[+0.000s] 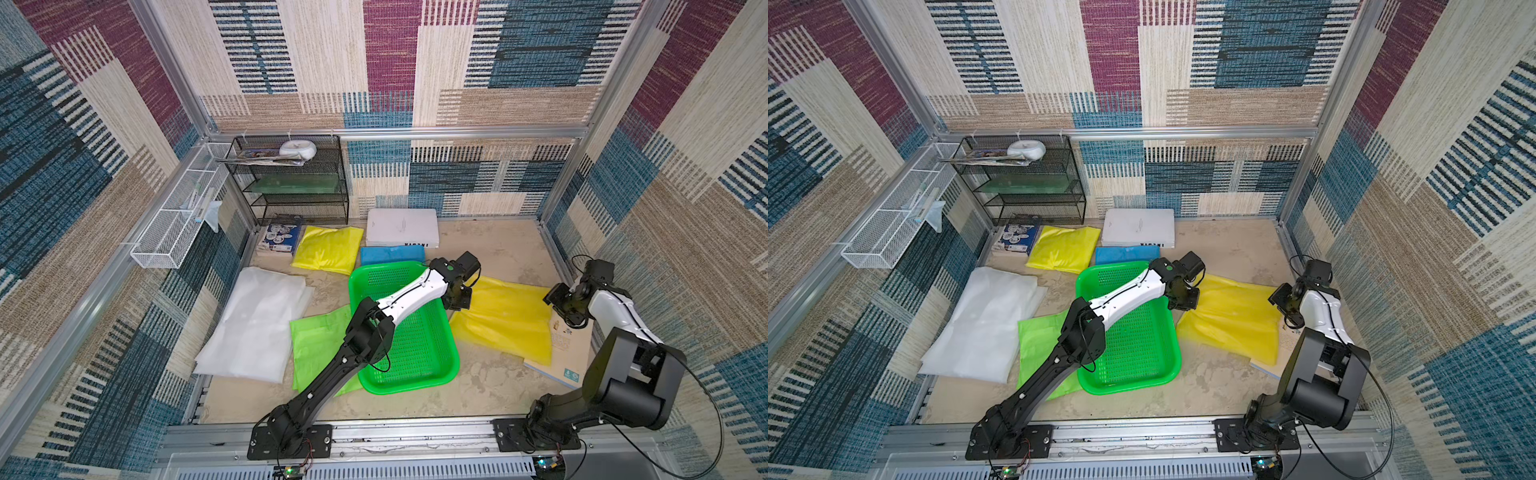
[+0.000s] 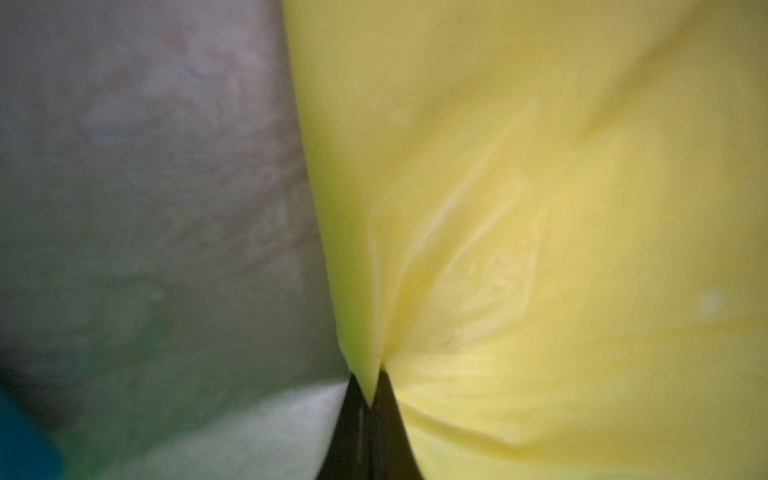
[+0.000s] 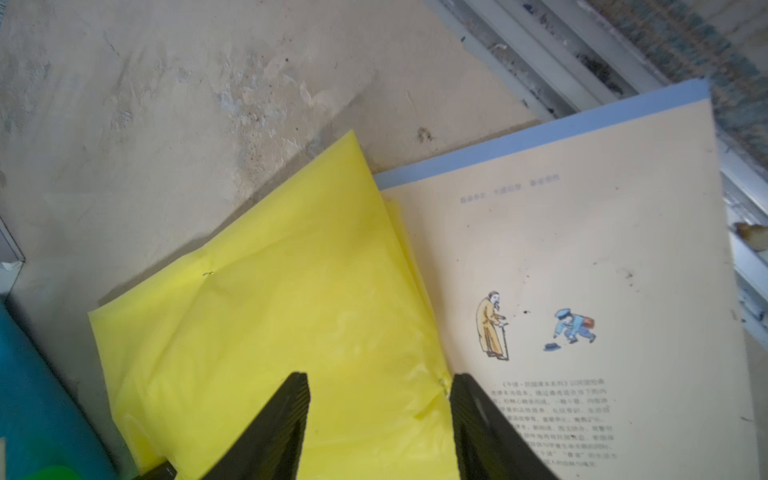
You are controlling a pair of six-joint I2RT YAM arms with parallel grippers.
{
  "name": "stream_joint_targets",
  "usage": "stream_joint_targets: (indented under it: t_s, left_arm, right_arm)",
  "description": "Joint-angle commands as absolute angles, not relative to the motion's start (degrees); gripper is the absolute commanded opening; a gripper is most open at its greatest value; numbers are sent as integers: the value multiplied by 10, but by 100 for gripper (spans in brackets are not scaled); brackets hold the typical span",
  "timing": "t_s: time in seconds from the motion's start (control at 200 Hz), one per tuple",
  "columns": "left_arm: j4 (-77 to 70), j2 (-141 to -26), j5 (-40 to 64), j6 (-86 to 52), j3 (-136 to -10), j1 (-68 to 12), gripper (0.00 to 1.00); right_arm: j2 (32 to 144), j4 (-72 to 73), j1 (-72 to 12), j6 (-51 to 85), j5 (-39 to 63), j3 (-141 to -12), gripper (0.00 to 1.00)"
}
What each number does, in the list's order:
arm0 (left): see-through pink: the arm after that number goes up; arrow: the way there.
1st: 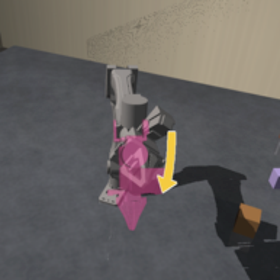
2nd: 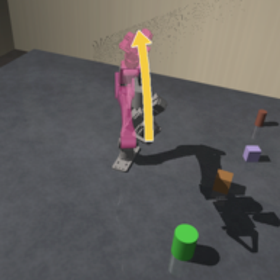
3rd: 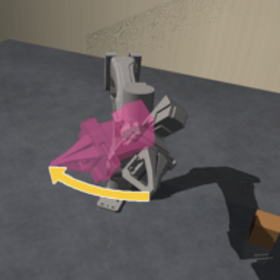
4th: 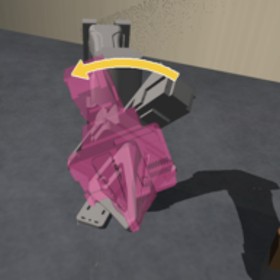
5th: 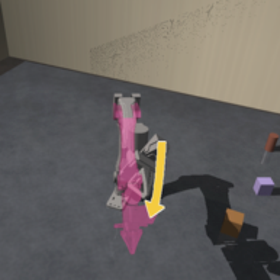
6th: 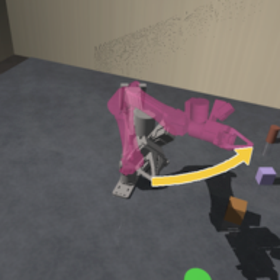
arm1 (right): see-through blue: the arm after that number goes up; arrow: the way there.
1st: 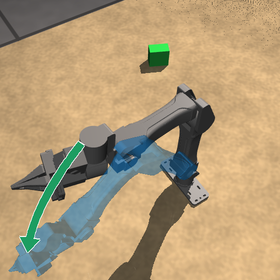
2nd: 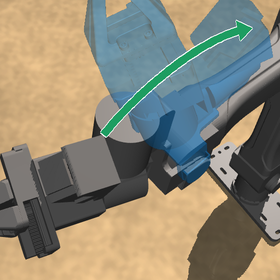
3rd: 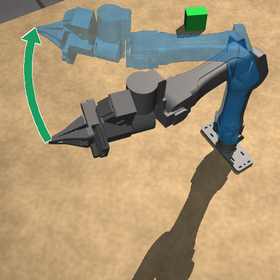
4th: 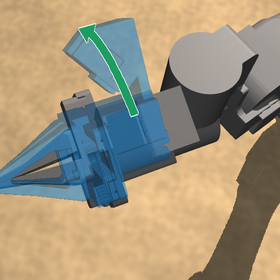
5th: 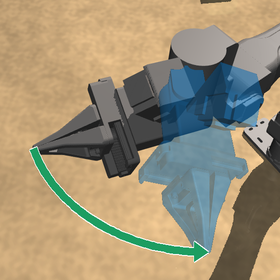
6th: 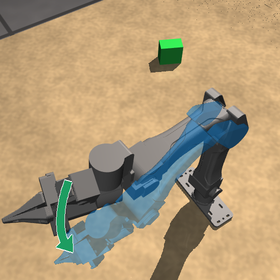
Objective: Put the folded raincoat in the basket
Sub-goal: Pick up the raincoat from the center of the board.
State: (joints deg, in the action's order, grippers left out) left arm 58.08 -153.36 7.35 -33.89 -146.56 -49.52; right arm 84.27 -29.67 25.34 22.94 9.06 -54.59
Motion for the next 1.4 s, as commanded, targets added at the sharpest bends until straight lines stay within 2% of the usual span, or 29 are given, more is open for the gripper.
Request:
stream_joint_targets:
  t_s: [0.0,0.26,0.411,0.616,0.831,0.937,1.187,1.337,1.392]
  left_arm:
    - [590,-1522,59,-337,-1456,-488,2]
    - [591,-1525,71,-336,-1453,-488,2]
    - [590,-1525,75,-333,-1450,-488,2]
    - [590,-1522,72,-327,-1432,-487,1]
    - [590,-1526,71,-327,-1429,-484,1]
    - [589,-1528,72,-327,-1430,-482,0]
    - [584,-1526,88,-322,-1463,-481,0]
    - [584,-1512,79,-319,-1479,-480,0]
    - [583,-1505,79,-323,-1482,-480,0]
  right_arm:
    - [848,-286,252,221,105,-538,61]
    - [861,-264,252,216,134,-493,62]
    - [855,-257,249,209,115,-464,64]
    - [858,-220,248,214,154,-437,66]
    - [885,-200,248,215,174,-436,63]
    - [889,-185,248,218,201,-433,53]
    - [869,-190,248,218,211,-447,16]
    - [844,-209,248,218,209,-467,0]
    - [832,-214,248,224,204,-471,0]
